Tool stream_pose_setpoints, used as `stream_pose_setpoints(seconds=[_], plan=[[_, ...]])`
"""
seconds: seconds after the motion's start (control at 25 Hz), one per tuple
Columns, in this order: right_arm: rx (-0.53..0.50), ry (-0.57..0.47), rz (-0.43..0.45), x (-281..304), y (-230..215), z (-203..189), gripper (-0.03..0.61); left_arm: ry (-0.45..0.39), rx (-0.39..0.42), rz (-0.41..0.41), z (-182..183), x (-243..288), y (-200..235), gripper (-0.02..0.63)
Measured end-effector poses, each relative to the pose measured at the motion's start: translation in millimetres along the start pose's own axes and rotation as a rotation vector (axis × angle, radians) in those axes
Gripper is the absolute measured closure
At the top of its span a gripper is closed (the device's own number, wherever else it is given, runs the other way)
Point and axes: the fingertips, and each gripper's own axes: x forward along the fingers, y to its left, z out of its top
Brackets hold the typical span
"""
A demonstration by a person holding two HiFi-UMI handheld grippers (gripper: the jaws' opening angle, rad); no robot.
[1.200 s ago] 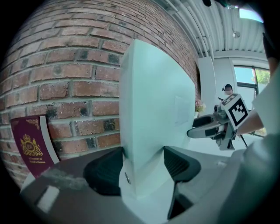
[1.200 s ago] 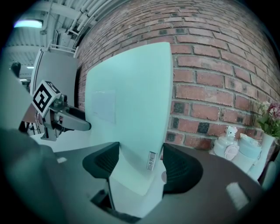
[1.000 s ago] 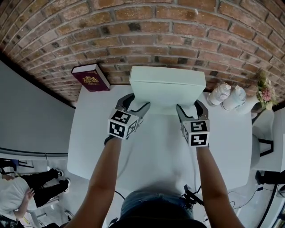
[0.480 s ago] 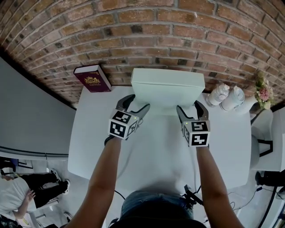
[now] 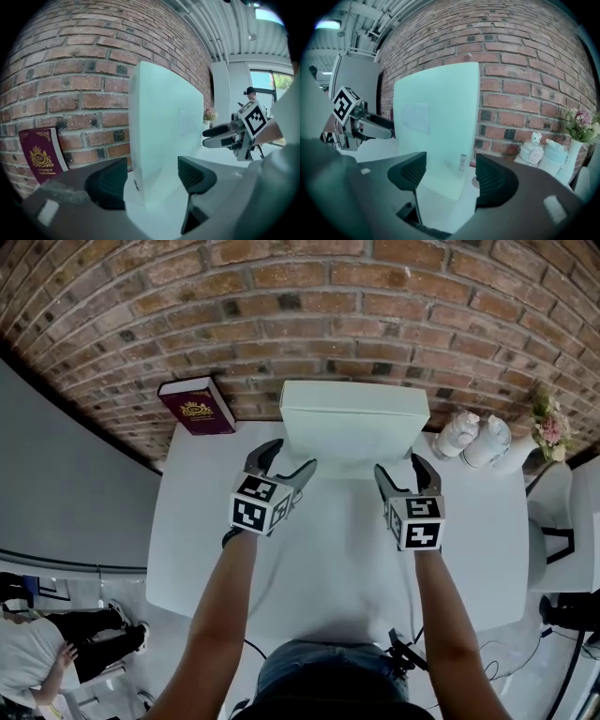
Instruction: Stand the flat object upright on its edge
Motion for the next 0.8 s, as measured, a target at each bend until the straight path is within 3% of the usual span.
stream_pose_setpoints(seconds=[0.36,0.64,0.8], plan=[[0.035,-0.022,-0.031,-27,12,8,0.247,-0.041,0.002,0.008,8,-25,-2,0.276],[0.035,-0.080,-0.060,-57,26,26,0.327,-0.083,0.014,0.001,17,-54,-13,0.279],[0.041,-0.116,-0.082,-75,35,34,0.388,-0.111,0.019,-0.004,23,-72,-19,0.339]])
